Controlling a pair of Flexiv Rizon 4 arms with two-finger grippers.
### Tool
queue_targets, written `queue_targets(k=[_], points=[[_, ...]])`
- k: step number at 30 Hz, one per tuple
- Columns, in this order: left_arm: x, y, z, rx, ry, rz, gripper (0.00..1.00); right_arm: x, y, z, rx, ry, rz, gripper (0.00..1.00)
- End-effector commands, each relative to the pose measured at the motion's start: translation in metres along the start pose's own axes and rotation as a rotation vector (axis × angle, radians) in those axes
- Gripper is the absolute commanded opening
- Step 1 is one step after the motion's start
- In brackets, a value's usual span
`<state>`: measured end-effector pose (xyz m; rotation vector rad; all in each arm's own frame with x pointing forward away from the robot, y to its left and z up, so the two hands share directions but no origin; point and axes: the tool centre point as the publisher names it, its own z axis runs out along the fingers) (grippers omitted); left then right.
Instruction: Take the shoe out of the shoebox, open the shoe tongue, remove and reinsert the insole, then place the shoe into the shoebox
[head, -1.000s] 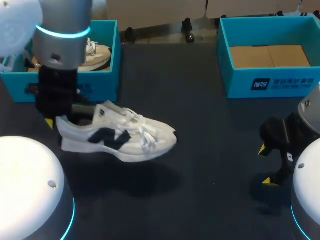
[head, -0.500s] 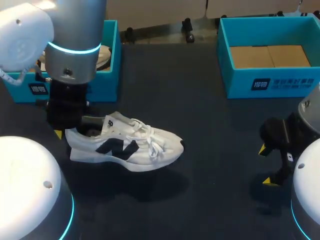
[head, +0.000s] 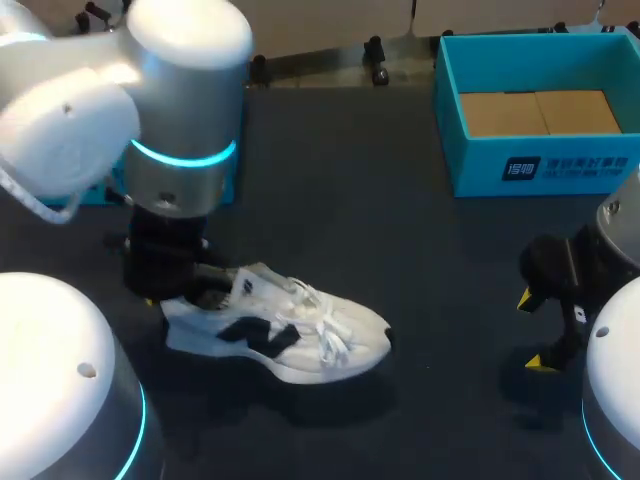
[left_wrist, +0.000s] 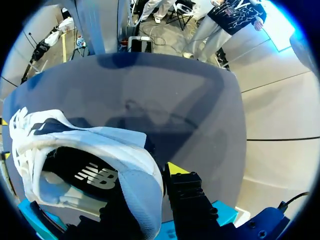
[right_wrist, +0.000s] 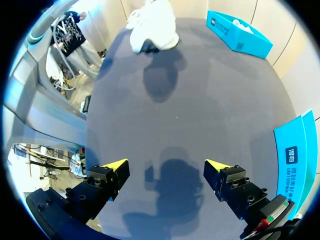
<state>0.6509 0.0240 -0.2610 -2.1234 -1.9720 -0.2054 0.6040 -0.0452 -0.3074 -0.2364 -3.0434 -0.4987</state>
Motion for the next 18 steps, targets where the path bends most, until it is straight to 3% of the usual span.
queue_targets(k=[1,18], points=[[-0.025,0.007,0.011,0.016,0.019,0.007,0.00,0.002,0.000,0.000,0.001,-0.004,0.000,1.00],[-0.069,0.011,0.049,-0.022,0.025,-0.025,0.00,0.002,0.000,0.000,0.001,-0.004,0.000,1.00]])
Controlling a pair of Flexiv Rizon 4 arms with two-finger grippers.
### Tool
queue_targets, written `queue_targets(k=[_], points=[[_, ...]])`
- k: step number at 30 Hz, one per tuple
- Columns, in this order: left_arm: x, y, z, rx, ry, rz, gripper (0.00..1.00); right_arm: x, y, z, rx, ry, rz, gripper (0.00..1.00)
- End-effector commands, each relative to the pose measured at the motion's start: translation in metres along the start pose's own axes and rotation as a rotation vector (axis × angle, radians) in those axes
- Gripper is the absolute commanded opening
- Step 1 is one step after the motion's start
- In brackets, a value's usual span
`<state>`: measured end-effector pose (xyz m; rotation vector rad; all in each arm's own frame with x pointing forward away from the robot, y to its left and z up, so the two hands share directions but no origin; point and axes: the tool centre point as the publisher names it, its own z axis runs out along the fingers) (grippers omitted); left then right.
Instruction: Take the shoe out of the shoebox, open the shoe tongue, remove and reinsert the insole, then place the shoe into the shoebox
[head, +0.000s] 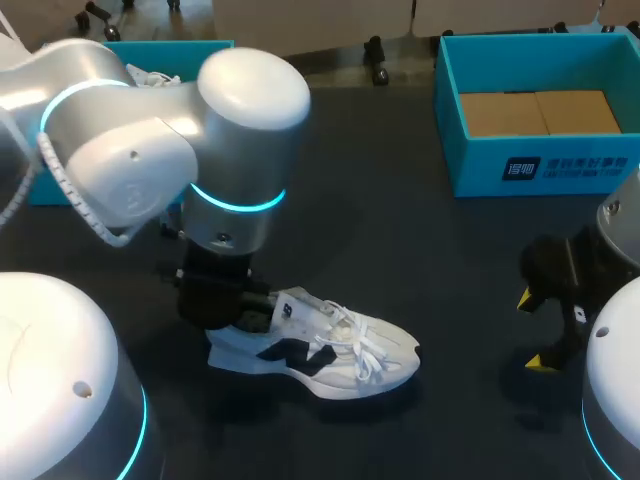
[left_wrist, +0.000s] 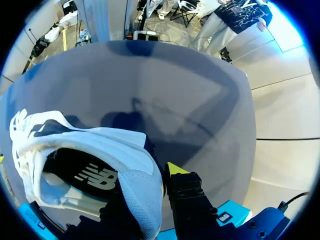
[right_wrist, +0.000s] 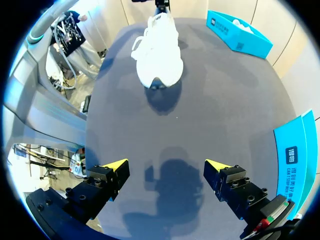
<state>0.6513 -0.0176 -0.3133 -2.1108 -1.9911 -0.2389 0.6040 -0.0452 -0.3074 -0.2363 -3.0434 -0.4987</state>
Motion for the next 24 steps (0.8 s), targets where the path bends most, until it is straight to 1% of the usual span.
queue_targets(k=[1,7,13,20,24], points=[[-0.018,0.005,0.011,0.004,0.008,-0.011,0.00,0.002,0.000,0.000,0.001,-0.004,0.000,1.00],[-0.035,0.014,0.021,0.008,-0.002,-0.025,0.00,0.002,0.000,0.000,0.001,-0.004,0.000,1.00],[-0.048,0.023,0.030,-0.006,-0.001,-0.042,0.00,0.002,0.000,0.000,0.001,-0.004,0.000,1.00],[-0.057,0.030,0.038,-0.019,0.005,-0.057,0.00,0.002,0.000,0.000,0.001,-0.004,0.000,1.00],[-0.060,0.035,0.037,-0.010,-0.008,-0.068,0.00,0.002,0.000,0.000,0.001,-0.004,0.000,1.00]])
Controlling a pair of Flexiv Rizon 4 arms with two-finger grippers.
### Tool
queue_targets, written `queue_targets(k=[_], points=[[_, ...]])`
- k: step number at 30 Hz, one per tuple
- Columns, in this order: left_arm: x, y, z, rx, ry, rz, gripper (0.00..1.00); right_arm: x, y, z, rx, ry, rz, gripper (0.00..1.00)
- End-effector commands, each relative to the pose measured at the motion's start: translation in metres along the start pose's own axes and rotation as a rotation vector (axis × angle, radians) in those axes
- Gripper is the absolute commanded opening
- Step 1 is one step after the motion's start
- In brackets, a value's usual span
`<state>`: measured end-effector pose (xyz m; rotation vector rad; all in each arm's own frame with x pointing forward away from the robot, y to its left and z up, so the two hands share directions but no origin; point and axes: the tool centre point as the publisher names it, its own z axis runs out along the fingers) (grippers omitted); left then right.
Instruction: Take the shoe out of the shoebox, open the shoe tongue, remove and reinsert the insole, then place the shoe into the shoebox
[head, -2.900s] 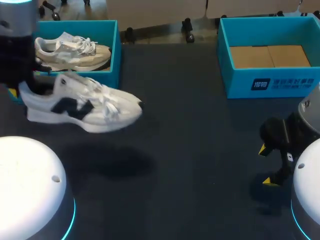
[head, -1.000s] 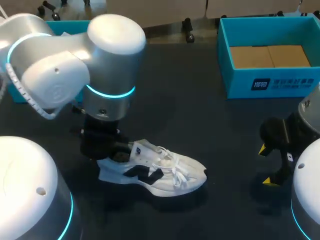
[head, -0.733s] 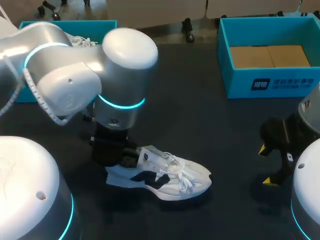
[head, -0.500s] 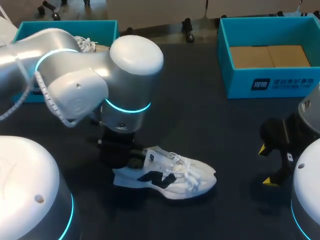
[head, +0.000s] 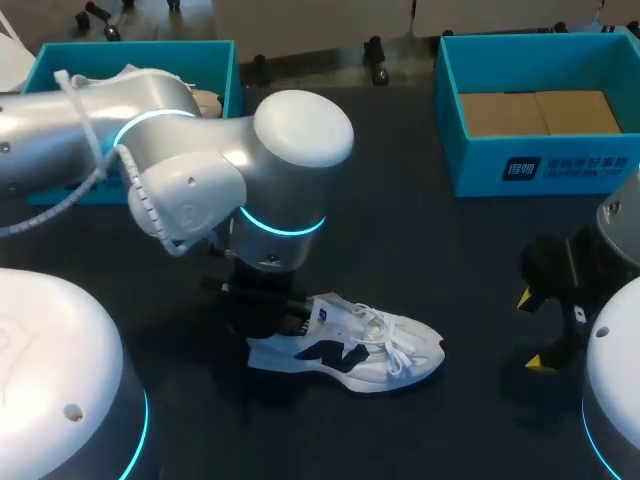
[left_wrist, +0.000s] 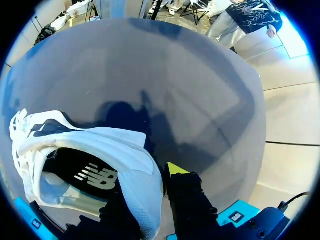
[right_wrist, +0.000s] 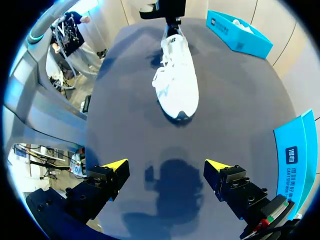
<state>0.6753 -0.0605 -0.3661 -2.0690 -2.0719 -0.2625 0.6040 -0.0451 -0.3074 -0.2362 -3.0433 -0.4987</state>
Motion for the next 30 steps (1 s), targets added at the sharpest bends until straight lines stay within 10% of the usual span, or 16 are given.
queue_targets(k=[1,30], points=[[-0.007,0.007,-0.001,0.012,0.000,-0.007,0.00,0.002,0.000,0.000,0.001,-0.004,0.000,1.00],[-0.039,0.015,0.010,-0.005,0.007,0.026,0.00,0.002,0.000,0.000,0.001,-0.004,0.000,1.00]])
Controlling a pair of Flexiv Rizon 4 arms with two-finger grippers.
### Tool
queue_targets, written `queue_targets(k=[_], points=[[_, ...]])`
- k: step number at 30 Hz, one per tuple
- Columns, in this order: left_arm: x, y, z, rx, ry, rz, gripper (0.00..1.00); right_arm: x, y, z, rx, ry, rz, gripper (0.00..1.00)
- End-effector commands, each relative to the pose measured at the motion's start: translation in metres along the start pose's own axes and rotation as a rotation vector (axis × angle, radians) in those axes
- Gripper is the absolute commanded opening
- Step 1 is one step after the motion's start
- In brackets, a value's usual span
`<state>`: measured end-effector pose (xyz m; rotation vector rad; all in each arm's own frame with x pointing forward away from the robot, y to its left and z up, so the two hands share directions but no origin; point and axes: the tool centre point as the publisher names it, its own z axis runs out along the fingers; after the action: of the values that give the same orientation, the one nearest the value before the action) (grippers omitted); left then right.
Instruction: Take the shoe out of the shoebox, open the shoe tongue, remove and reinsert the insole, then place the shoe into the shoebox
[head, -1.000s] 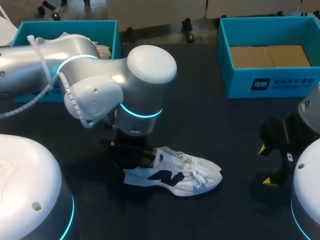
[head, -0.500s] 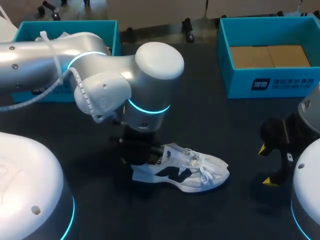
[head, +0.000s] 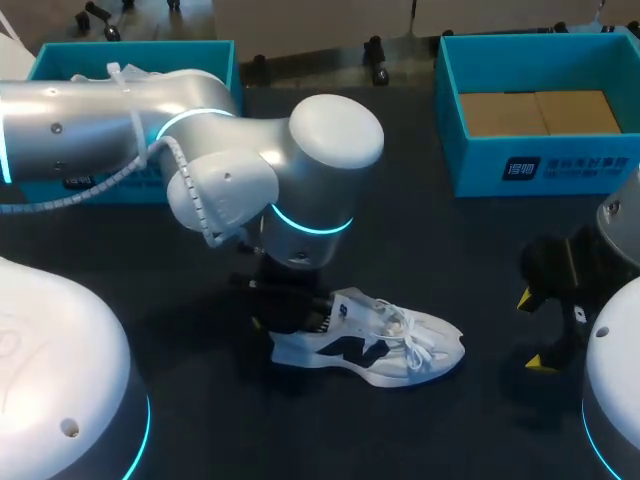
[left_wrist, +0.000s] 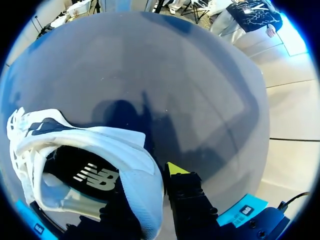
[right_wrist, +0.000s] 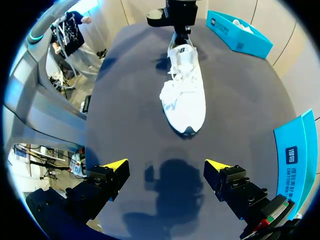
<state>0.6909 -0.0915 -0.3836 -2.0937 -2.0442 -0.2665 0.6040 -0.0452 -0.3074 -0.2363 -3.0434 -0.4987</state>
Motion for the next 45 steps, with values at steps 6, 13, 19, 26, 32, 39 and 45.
queue_targets(k=[6,13,19,26,32,39,45], points=[[-0.005,0.001,0.004,0.005,0.002,0.011,0.18,0.002,0.000,0.000,0.001,-0.004,0.000,1.00],[-0.002,0.001,0.002,0.007,-0.015,0.010,0.85,0.002,0.000,0.000,0.001,-0.004,0.000,1.00],[0.003,-0.006,-0.014,0.008,-0.056,0.020,1.00,0.002,0.000,0.000,0.001,-0.004,0.000,1.00],[0.017,-0.019,-0.047,0.059,-0.149,-0.009,1.00,0.002,0.000,0.000,0.001,-0.004,0.000,1.00],[0.037,-0.028,-0.078,0.112,-0.231,-0.063,1.00,0.002,0.000,0.000,0.001,-0.004,0.000,1.00],[0.062,-0.037,-0.108,0.264,-0.335,-0.138,1.00,0.002,0.000,0.000,0.001,-0.004,0.000,1.00],[0.092,-0.042,-0.124,0.388,-0.459,-0.166,1.00,0.002,0.000,0.000,0.001,-0.004,0.000,1.00]])
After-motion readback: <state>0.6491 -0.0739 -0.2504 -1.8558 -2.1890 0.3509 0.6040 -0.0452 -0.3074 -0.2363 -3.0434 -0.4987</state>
